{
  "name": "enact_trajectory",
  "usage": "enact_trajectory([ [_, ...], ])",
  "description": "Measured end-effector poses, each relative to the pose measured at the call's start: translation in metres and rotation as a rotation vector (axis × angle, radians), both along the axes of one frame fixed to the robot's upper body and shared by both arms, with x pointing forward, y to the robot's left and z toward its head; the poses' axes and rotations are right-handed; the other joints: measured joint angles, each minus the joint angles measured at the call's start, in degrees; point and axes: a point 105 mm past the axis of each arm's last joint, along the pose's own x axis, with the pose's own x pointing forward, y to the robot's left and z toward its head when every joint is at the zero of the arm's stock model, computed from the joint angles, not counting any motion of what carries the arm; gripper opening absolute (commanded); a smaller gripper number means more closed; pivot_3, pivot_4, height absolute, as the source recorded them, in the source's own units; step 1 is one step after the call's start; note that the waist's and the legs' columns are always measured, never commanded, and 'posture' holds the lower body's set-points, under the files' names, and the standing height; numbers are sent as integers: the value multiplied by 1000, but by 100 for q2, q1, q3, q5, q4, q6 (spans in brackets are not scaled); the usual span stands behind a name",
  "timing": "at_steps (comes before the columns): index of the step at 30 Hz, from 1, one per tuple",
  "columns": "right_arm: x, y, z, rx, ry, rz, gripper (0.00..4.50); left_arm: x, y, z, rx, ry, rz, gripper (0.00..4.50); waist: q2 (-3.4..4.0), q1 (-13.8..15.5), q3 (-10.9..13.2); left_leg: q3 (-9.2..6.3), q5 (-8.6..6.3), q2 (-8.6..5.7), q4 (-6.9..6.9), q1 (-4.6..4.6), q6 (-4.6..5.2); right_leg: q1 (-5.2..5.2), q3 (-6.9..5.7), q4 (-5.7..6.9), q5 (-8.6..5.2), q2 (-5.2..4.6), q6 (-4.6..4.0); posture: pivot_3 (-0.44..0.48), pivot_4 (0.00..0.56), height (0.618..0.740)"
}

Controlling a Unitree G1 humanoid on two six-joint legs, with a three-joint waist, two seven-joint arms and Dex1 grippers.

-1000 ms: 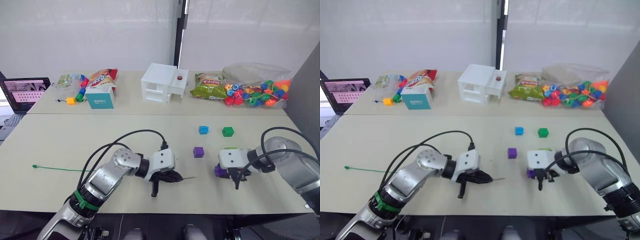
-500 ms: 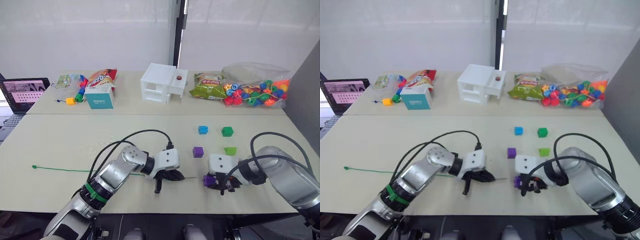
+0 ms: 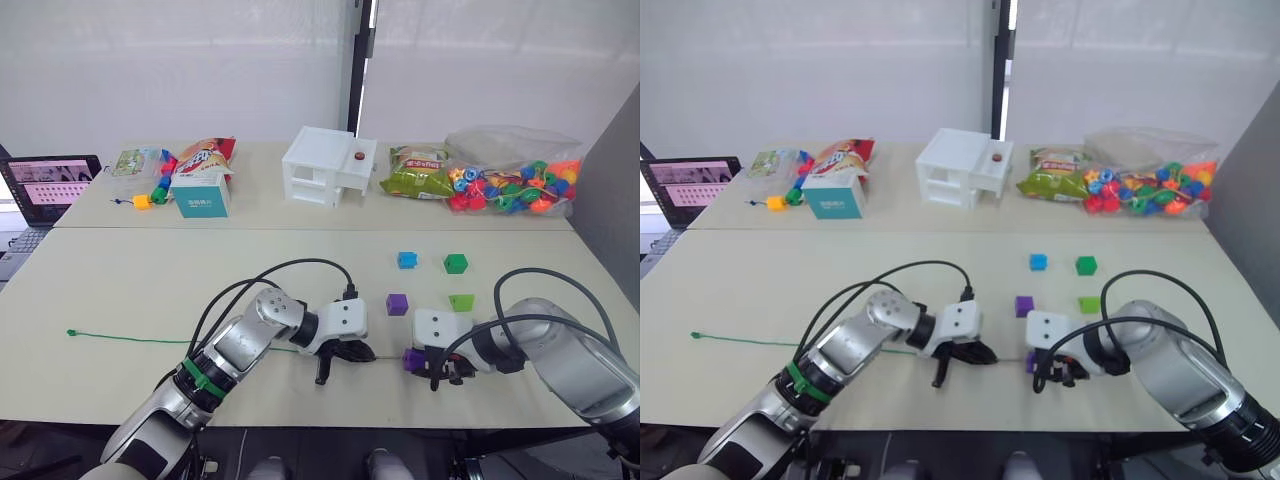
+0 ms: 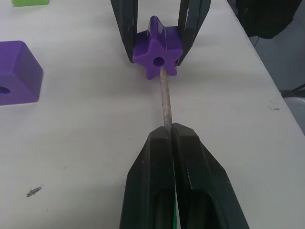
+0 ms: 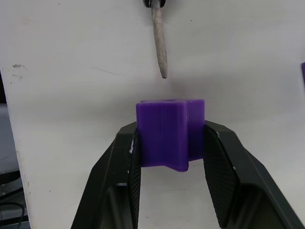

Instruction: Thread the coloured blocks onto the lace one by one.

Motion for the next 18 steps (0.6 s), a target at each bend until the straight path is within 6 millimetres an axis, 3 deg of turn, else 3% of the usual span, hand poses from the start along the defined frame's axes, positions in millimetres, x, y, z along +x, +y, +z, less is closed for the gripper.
enact_trajectory([
  [13, 0, 2, 0, 6, -2, -12, 1323, -2, -12, -2, -4, 2, -26, 0, 0, -3, 0, -1, 0, 0, 0, 0, 0, 0, 0, 1, 0, 1, 0, 0, 150, 740],
  [18, 0, 1, 0, 5, 1, -12, 1323, -1, -4, -3, 28, 1, -16, 0, 0, -4, 0, -1, 0, 0, -1, 0, 0, -1, 0, 1, 0, 1, 0, 0, 150, 740],
])
